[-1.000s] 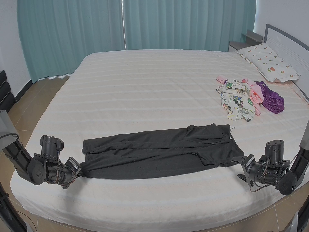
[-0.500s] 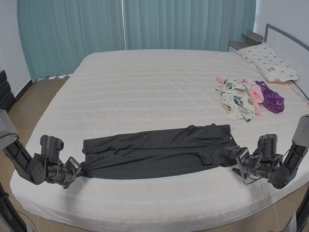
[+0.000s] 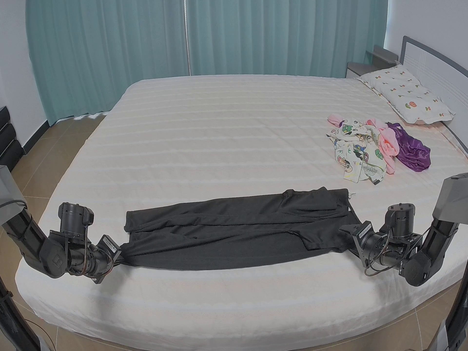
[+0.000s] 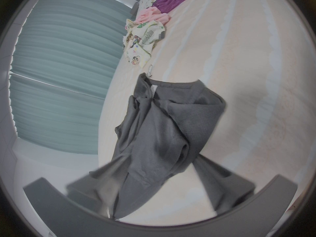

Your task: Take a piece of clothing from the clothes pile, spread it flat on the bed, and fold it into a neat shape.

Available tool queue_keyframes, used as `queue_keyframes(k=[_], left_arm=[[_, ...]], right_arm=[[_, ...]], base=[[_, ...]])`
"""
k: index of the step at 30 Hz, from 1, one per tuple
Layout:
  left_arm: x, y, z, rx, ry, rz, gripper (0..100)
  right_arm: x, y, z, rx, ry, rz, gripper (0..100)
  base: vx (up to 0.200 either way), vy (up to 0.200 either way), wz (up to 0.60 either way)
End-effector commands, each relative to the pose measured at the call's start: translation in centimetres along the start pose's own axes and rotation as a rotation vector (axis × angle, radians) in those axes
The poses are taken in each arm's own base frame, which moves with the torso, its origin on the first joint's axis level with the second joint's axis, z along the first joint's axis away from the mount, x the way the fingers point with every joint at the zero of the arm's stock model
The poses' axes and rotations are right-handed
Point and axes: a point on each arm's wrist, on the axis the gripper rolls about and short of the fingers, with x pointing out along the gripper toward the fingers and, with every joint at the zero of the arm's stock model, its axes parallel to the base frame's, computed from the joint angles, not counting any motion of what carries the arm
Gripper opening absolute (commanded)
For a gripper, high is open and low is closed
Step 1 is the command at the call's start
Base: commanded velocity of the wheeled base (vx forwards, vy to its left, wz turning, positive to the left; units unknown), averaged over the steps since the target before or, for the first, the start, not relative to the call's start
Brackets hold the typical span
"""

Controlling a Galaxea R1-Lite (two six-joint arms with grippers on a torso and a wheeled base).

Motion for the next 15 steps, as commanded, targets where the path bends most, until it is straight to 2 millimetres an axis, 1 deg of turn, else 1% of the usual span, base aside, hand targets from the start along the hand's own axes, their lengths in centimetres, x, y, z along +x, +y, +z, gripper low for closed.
queue_keyframes(k=[1,9,10,15], left_arm=[[0.1,0.0,0.0,0.001,0.003,0.001,0],[0.0,0.0,0.0,0.001,0.002,0.000,0],[-0.1,0.0,0.0,0.000,-0.001,0.000,0],[-0.6,-0.1,-0.1,0.009,-0.004,-0.007,0]], right_arm=[[0.3,-0.7,-0.3,-0.002,0.005,-0.010,0],[-1.1,-1.0,-0.5,-0.001,0.011,-0.022,0],[-2.3,-0.8,-0.6,-0.002,0.012,-0.015,0],[-4.1,0.1,-0.3,-0.007,0.002,0.019,0]], base=[[0.000,0.000,0.00],[0.000,0.000,0.00],[0.000,0.000,0.00],[0.000,0.000,0.00]])
